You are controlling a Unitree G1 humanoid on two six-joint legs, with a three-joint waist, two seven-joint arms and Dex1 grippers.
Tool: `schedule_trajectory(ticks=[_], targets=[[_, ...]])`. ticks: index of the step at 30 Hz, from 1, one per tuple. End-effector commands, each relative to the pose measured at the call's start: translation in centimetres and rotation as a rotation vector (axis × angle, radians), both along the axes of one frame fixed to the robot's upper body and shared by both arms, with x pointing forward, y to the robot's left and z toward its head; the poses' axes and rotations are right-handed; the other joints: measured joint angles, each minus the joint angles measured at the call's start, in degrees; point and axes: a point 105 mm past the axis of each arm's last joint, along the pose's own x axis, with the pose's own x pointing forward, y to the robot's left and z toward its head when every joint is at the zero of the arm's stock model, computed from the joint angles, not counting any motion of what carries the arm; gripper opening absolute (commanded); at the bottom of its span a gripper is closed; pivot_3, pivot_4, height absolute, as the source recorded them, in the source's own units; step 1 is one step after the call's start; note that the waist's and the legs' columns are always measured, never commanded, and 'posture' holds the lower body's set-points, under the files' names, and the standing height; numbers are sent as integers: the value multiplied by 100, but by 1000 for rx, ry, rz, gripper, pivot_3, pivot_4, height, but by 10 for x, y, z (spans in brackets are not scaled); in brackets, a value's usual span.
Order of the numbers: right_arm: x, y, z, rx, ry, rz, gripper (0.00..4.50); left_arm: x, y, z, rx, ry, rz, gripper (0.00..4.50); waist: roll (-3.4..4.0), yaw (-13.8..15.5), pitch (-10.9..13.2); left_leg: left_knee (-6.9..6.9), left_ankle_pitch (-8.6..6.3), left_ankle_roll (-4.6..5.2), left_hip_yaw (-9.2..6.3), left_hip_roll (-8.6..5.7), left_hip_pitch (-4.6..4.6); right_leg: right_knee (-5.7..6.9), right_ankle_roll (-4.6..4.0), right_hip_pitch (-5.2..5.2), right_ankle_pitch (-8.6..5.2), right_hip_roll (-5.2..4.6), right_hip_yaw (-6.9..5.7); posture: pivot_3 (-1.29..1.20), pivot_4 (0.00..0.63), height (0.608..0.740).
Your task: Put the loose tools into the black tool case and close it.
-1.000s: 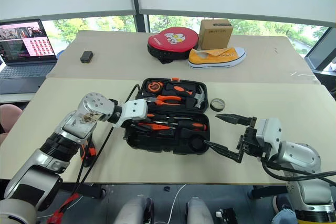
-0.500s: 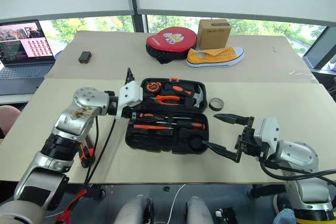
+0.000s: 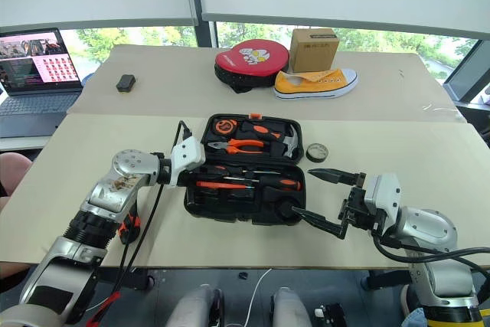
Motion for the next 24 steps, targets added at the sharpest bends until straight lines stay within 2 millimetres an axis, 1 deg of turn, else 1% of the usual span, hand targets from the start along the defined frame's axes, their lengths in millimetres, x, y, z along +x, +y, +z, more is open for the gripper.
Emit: schedule_trajectory(ticks=[1, 4, 7, 11, 17, 21, 24], targets=[[-1, 0, 7, 12, -52, -12, 4500, -6, -6, 11, -42, -11, -20, 38, 0, 2, 0, 0, 0, 0, 0, 0, 0, 1, 0, 0, 0, 0, 0, 0, 150, 740], [-1, 0, 7, 18, -57, -16, 4500, -9, -3, 7, -31, 19, -17, 38, 0, 2, 0, 0, 0, 0, 0, 0, 1, 2, 0, 1, 0, 0, 0, 0, 150, 740], [0, 0, 7, 19, -56, -16, 4500, -9, 4, -4, 14, 51, 12, 38, 0, 2, 0, 0, 0, 0, 0, 0, 1, 2, 0, 1, 0, 0, 0, 0, 150, 740], [1, 0, 6, 18, -53, -12, 4500, -16, 4, -12, 45, 101, -2, 38, 1, 2, -1, 0, 0, 0, 0, 0, 5, 3, 0, 4, 0, -1, 1, 0, 150, 740], [2, 0, 6, 15, -53, -9, 4500, -19, 3, -16, 48, 122, 16, 38, 2, 2, -1, 0, 0, 0, 0, 0, 7, 3, 0, 6, 0, 0, 1, 0, 150, 740], [4, 0, 6, 13, -53, -4, 4500, -16, 4, -14, 26, 107, 45, 38, 3, 2, -2, 0, 0, 0, 0, 0, 9, 3, 0, 7, 0, 0, 1, 0, 150, 740], [4, -1, 5, 11, -52, -1, 4500, -18, 7, -17, 42, 122, 51, 38, 3, 2, -2, 0, 0, 0, 0, 0, 10, 3, 0, 9, 0, 0, 1, 0, 150, 740]])
